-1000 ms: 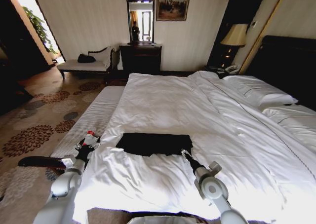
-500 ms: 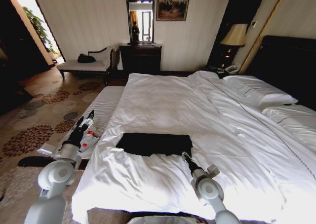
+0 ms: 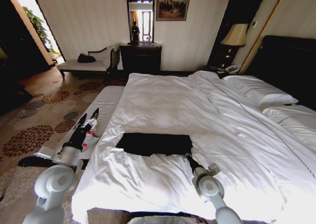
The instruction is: Fold the clothes on the bed.
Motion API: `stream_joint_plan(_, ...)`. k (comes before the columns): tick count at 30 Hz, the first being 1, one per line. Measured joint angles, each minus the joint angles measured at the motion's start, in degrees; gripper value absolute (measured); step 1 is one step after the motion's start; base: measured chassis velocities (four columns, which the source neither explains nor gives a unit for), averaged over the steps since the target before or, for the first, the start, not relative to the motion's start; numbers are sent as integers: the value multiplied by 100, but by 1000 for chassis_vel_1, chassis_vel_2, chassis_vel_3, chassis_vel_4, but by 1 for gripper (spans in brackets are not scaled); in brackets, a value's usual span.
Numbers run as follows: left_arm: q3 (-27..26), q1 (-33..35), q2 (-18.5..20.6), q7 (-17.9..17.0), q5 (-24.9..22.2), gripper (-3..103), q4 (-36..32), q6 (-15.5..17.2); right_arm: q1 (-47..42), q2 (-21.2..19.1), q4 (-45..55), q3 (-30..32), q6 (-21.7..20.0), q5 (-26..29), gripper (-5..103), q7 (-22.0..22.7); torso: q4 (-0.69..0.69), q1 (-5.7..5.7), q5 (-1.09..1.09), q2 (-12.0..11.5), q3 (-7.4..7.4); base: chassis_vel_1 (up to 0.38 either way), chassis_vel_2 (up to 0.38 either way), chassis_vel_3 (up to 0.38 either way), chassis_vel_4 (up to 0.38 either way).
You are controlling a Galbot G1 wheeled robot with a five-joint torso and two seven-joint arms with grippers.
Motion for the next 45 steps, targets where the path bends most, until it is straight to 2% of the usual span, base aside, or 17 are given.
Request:
stream_joint_plan(1, 15, -1, -15, 0, 28, 100, 22, 0, -10, -4, 18, 10, -3, 3, 4, 5, 0, 0, 0, 0, 0, 0, 0, 0, 0)
stream_joint_plan(3, 38, -1, -39, -1, 73, 100, 50, 0, -31, -5, 44, 30, -7, 4, 1, 12, 0, 0, 0, 0, 0, 0, 0, 0, 0)
stream_joint_plan(12, 43, -54, -49, -38, -28, 100, 49, 17, -176, -51, 168, 165, -10, 23, 0, 60, 0, 0, 0, 0, 0, 0, 0, 0, 0)
stream_joint_plan(21, 105, -66, -85, -36, 87, 100, 144, 32, -151, -92, 209, 257, -10, 68, 0, 156, 0, 0, 0, 0, 0, 0, 0, 0, 0)
stream_joint_plan(24, 149, -96, -43, -49, 562, 100, 397, 108, -154, -61, 259, 225, -12, 26, 0, 161, -1, 0, 0, 0, 0, 0, 0, 0, 0)
stream_joint_plan(25, 149, -96, -43, -49, 562, 100, 397, 108, -154, -61, 259, 225, -12, 26, 0, 161, -1, 0, 0, 0, 0, 0, 0, 0, 0)
stream_joint_plan(27, 302, -113, 42, -55, 1229, 100, 762, 162, -152, -25, 229, 165, -14, -105, -1, 151, 2, 0, -2, 0, 0, 0, 0, 0, 0)
stream_joint_plan(30, 537, -180, 94, -7, 2036, 100, 1112, 135, -108, -6, 146, 69, -15, -234, 9, 146, -5, 0, -2, 0, 0, 0, 0, 0, 0)
stream_joint_plan(31, 537, -180, 94, -7, 2036, 100, 1112, 135, -108, -6, 146, 69, -15, -234, 9, 146, -5, 0, -2, 0, 0, 0, 0, 0, 0)
stream_joint_plan(32, 640, -144, 88, 85, 2616, 100, 1289, 38, 14, -26, 75, -73, -17, -253, 15, 146, -5, 0, 0, 0, 0, 0, 0, 0, 0)
stream_joint_plan(34, 837, -116, 74, 152, 3020, 100, 1506, -23, 154, -62, 27, -226, -34, -247, 27, 145, 7, 0, 2, 0, 0, 0, 0, 0, 0)
stream_joint_plan(36, 899, -127, 75, 165, 3074, 100, 1559, -29, 163, -66, 26, -240, -37, -246, 27, 145, 7, 0, 1, 0, 0, 0, 0, 0, 0)
stream_joint_plan(39, 1546, -448, 93, 250, 3338, 100, 2173, -81, 140, -75, 41, -246, -51, -234, 43, 142, -3, 0, -1, 0, 0, 0, 0, 0, 0)
stream_joint_plan(40, 1546, -448, 93, 250, 3338, 100, 2173, -81, 140, -75, 41, -246, -51, -234, 43, 142, -3, 0, -1, 0, 0, 0, 0, 0, 0)
stream_joint_plan(42, 1894, -791, 93, 251, 3325, 100, 2680, -84, 108, -72, 26, -220, -53, -253, 54, 138, -2, 0, -1, 0, 0, 0, 0, 0, 0)
stream_joint_plan(44, 1959, -857, 93, 252, 3309, 100, 2776, -84, 102, -68, 18, -217, -53, -261, 54, 137, -1, 0, 1, 0, 0, 0, 0, 0, 0)
stream_joint_plan(45, 2085, -1003, 94, 251, 3275, 100, 2981, -82, 97, -59, 6, -215, -54, -274, 59, 135, -1, 1, 0, 0, 0, 0, 0, 0, 0)
